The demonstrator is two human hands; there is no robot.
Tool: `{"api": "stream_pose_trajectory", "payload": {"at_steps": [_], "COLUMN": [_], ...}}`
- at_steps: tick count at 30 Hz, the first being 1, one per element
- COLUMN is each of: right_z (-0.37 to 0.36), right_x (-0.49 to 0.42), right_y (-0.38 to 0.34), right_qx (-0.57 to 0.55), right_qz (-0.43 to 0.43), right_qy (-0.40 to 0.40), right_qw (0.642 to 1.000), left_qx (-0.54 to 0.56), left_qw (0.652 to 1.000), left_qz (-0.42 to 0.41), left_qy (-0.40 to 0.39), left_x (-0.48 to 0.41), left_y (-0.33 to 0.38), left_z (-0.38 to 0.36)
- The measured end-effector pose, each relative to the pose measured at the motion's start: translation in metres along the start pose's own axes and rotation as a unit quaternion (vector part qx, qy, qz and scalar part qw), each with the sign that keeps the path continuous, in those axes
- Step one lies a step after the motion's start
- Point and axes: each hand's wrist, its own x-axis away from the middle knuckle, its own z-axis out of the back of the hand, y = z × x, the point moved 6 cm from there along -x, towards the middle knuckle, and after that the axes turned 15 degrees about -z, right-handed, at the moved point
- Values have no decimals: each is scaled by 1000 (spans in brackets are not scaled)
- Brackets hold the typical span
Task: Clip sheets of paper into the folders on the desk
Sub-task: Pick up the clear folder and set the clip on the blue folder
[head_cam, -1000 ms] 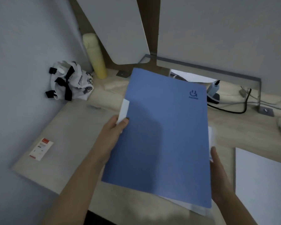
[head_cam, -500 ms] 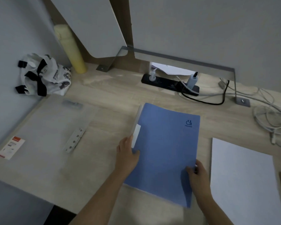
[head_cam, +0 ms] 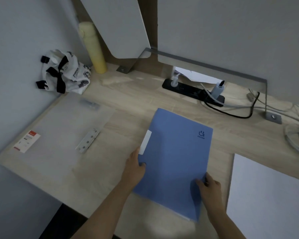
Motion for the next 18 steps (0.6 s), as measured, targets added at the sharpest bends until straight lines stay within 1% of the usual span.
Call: {"api": "stream_pose_trajectory", "payload": {"at_steps": [4, 9, 11, 14, 16, 17, 18], "right_z": [-20, -61, -79, -100, -104, -105, -102], "right_x": [1, 10, 15, 24, 34, 42, 52], "right_y": [-15, -41, -50, -59, -65, -71, -81], "right_qx": [9, 23, 19, 18, 0, -9, -14], "right_qz": [15, 47, 43, 16, -22, -33, -26], "right_qy": [-20, -23, -24, -19, -2, 24, 66], "right_qw": [1000, 998, 999, 1000, 1000, 999, 997], "left_qx": [5, 27, 31, 76, 90, 92, 95], "left_qw": [1000, 999, 999, 996, 995, 994, 995], "left_qz": [21, 31, 23, 20, 15, 8, -4], "left_qy": [-1, -8, -11, -33, -51, -53, -43], "left_x": [-10, -26, -33, -47, -52, -55, -56], "left_y": [-15, -48, -62, -84, -92, -95, -98], "left_z": [15, 49, 64, 78, 87, 94, 104]}}
